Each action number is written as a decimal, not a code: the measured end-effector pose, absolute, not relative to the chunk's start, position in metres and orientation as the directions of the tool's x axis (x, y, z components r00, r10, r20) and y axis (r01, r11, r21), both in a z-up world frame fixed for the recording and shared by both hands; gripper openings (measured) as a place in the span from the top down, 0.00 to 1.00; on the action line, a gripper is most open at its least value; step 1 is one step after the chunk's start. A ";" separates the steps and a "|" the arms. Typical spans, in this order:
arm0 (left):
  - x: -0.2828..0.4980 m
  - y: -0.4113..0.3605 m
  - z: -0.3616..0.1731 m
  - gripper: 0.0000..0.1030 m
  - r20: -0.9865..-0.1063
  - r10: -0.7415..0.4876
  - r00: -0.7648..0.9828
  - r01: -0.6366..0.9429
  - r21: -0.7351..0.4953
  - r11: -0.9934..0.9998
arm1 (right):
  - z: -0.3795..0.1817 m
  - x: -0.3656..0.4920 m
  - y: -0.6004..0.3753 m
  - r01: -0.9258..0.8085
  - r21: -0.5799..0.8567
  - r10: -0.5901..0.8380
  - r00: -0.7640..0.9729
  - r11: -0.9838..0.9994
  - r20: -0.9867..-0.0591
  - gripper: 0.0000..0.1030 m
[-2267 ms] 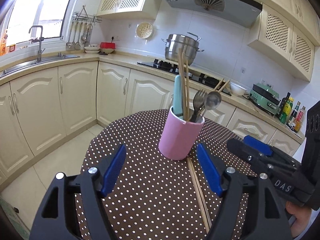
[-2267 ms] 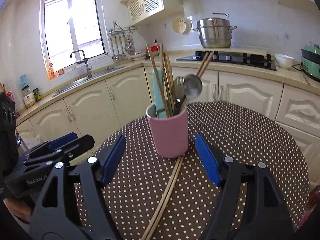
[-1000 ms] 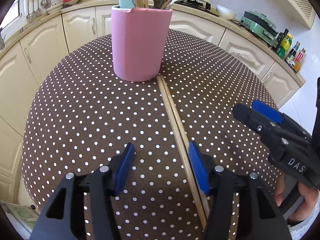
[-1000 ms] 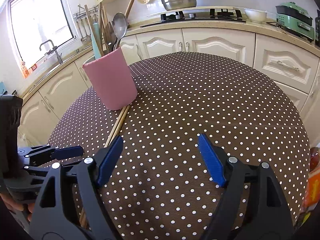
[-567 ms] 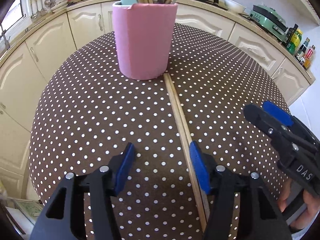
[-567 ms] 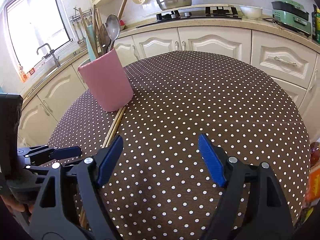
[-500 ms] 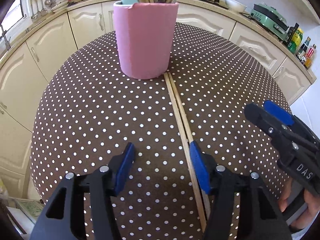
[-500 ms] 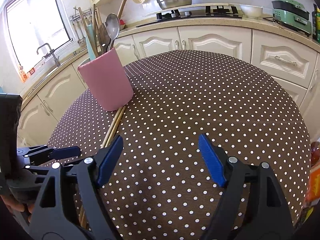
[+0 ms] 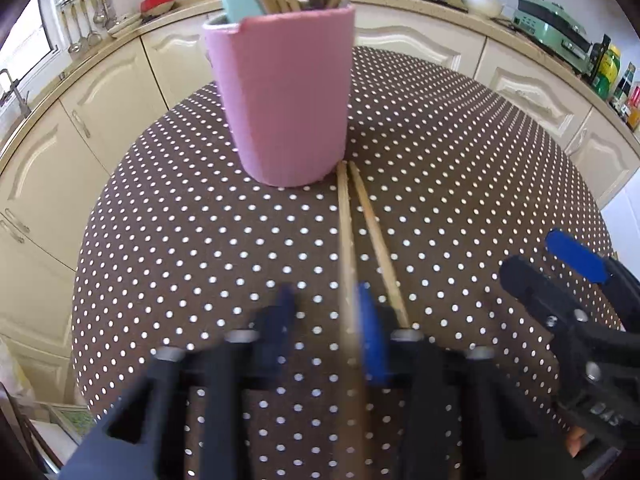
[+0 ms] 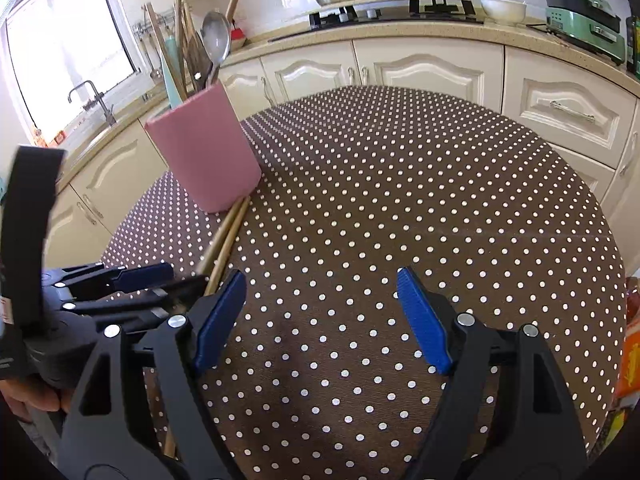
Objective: Organize utensils
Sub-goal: 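Grasp one wooden chopstick with the left tool while the right tool grasps the other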
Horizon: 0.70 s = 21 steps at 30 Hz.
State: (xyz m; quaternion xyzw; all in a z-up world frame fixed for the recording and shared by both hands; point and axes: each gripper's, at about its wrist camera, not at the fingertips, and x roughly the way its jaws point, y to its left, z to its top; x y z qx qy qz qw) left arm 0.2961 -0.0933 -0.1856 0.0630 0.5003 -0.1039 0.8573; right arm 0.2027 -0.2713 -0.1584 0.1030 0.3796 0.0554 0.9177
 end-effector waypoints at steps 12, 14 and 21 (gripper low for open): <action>0.251 -0.020 -0.191 0.94 -0.828 -0.272 0.490 0.177 -0.211 0.961 | -0.161 0.208 -0.237 -0.064 0.113 0.126 0.669 0.992 -0.733 0.25; 0.251 -0.005 -0.194 0.94 -0.825 -0.270 0.497 0.147 -0.227 0.963 | -0.161 0.211 -0.228 -0.082 0.109 0.136 0.656 0.991 -0.742 0.26; 0.249 0.028 -0.197 0.94 -0.827 -0.276 0.490 0.116 -0.252 0.961 | -0.161 0.223 -0.200 -0.148 0.128 0.192 0.597 0.981 -0.779 0.25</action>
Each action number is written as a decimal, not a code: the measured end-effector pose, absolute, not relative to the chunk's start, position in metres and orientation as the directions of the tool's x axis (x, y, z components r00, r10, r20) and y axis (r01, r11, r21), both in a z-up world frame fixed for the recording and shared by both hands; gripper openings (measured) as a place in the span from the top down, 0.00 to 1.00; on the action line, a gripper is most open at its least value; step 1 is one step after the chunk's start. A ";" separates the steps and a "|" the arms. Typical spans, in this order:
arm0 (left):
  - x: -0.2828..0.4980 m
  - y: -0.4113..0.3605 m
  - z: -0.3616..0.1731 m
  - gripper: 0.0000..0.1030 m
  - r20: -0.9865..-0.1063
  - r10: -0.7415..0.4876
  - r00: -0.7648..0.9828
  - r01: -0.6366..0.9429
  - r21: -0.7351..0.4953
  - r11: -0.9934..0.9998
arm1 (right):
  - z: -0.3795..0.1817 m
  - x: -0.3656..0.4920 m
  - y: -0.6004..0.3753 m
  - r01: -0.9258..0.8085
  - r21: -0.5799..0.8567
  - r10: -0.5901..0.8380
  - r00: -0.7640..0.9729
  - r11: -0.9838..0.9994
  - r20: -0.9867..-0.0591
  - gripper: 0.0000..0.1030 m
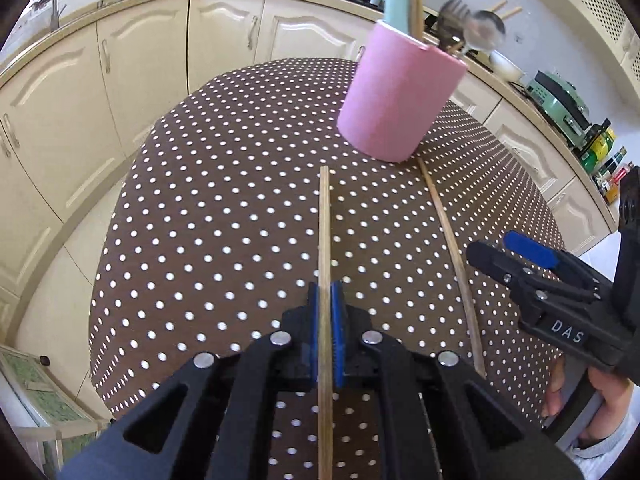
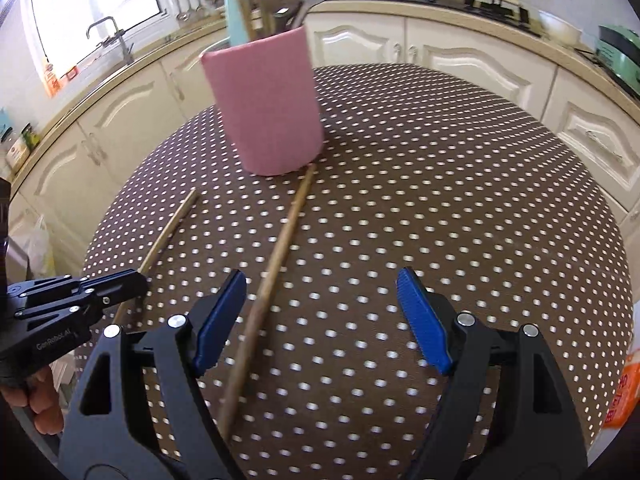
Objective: Organize utensils
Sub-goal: 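Grasp one wooden chopstick with the left tool while the right tool grasps the other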
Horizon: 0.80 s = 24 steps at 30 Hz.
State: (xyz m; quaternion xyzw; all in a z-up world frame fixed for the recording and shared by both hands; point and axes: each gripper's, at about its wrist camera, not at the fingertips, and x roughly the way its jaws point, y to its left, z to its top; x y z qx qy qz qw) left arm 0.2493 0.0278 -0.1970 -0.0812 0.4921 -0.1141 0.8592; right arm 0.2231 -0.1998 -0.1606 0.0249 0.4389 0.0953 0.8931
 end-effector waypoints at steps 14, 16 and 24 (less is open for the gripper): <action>0.275 0.042 -0.202 0.94 -0.842 -0.351 0.409 0.103 -0.340 0.935 | -0.154 0.266 -0.169 -0.196 0.141 0.218 0.457 0.970 -0.863 0.26; 0.277 0.040 -0.201 0.94 -0.849 -0.345 0.401 0.103 -0.332 0.938 | -0.153 0.274 -0.162 -0.212 0.127 0.209 0.430 0.969 -0.878 0.26; 0.291 0.028 -0.198 0.90 -0.881 -0.306 0.362 0.111 -0.285 0.952 | -0.155 0.311 -0.129 -0.263 0.054 0.140 0.319 0.963 -0.938 0.38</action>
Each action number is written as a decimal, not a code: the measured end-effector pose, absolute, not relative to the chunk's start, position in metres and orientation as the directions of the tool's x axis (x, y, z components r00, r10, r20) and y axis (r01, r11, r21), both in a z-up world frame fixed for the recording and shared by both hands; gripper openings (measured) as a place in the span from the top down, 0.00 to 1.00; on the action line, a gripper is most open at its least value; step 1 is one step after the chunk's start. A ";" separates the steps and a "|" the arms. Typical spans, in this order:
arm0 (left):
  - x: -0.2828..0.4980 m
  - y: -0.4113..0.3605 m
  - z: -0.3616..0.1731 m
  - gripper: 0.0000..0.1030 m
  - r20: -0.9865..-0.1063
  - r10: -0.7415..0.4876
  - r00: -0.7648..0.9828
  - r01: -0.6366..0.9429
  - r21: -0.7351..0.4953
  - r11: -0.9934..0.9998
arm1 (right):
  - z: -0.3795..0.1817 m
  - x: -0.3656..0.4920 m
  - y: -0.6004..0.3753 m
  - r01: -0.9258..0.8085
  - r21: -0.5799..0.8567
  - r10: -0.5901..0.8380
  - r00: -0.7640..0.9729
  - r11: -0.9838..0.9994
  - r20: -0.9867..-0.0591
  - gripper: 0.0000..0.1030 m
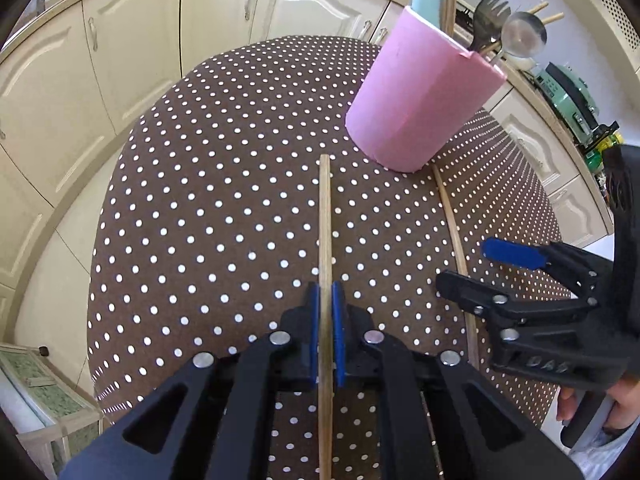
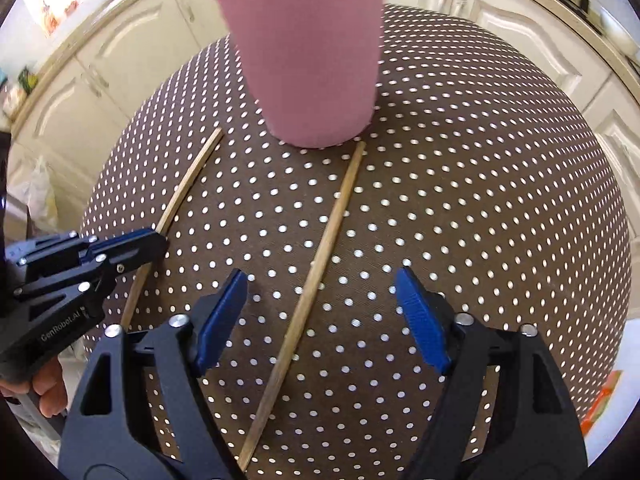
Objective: Organize utensils
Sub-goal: 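Grasp one wooden chopstick with the left tool while the right tool grasps the other, then lift both chopsticks upright with both tools over the pink cup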
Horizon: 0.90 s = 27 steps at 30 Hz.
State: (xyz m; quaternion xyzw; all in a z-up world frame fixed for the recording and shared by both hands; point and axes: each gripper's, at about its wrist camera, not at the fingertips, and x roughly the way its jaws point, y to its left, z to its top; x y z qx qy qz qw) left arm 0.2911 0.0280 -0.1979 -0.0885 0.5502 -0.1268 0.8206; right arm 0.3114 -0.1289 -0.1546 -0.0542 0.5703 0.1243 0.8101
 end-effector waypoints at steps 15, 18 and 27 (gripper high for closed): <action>0.304 -0.020 -0.192 0.84 -0.916 -0.211 0.342 0.171 -0.160 0.972 | -0.150 0.330 -0.110 -0.402 0.056 0.144 0.191 0.914 -0.971 0.89; 0.308 -0.016 -0.194 0.94 -0.917 -0.196 0.347 0.144 -0.154 0.977 | -0.152 0.329 -0.118 -0.404 0.086 0.170 0.177 0.911 -0.969 0.91; 0.304 -0.010 -0.193 0.94 -0.881 -0.249 0.403 0.116 -0.220 0.968 | -0.154 0.317 -0.176 -0.353 0.226 0.323 0.244 0.908 -0.915 0.94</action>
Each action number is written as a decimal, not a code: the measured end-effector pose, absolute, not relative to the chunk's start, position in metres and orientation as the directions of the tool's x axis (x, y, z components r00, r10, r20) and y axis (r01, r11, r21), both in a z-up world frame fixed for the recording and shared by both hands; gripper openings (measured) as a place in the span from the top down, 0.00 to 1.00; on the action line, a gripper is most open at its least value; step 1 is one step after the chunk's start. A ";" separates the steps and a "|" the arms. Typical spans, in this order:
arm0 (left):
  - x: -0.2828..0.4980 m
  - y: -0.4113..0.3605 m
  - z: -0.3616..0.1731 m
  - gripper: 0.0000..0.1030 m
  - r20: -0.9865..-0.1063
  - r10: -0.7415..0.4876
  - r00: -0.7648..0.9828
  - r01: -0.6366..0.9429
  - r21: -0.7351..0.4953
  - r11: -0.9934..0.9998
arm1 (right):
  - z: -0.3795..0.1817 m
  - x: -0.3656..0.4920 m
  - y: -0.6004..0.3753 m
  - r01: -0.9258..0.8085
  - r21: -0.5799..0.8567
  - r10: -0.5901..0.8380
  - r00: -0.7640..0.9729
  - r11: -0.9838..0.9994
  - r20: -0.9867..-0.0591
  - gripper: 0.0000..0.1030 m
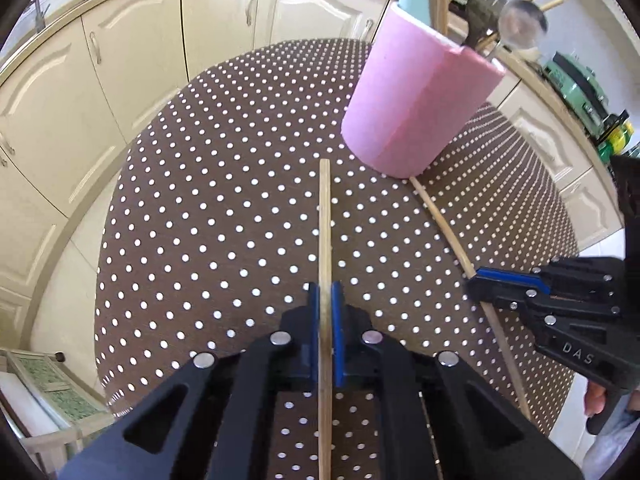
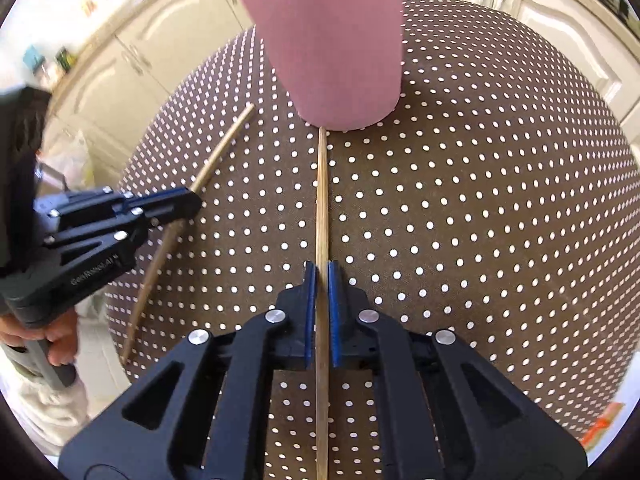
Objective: Organize utensils
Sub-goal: 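Lift both chopsticks upright with both tools over the pink cup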
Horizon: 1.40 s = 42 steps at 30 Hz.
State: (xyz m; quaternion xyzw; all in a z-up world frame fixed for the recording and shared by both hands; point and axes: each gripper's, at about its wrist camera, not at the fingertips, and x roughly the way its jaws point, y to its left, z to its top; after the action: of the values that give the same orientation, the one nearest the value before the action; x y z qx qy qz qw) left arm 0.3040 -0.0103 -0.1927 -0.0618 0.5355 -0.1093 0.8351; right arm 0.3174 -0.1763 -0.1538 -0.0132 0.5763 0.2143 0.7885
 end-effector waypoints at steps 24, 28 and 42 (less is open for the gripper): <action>0.229 -0.045 -0.085 0.94 -0.438 -0.397 0.807 0.325 -0.232 0.917 | -0.055 0.240 -0.295 -0.431 0.367 0.566 0.633 0.824 -0.528 0.94; 0.235 -0.047 -0.070 0.94 -0.349 -0.405 0.845 0.340 -0.234 0.911 | -0.032 0.233 -0.298 -0.443 0.365 0.569 0.707 0.819 -0.419 0.94; 0.262 -0.050 -0.006 0.94 0.029 -0.375 0.927 0.372 -0.208 0.905 | 0.034 0.263 -0.255 -0.445 0.341 0.492 0.868 0.828 -0.061 0.94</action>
State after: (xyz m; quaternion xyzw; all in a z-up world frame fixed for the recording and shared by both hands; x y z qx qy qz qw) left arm 0.2620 -0.0502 -0.0060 -0.1053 0.0058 -0.1914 0.9758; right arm 0.2629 -0.2547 0.0337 0.1599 0.0734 0.2457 0.9532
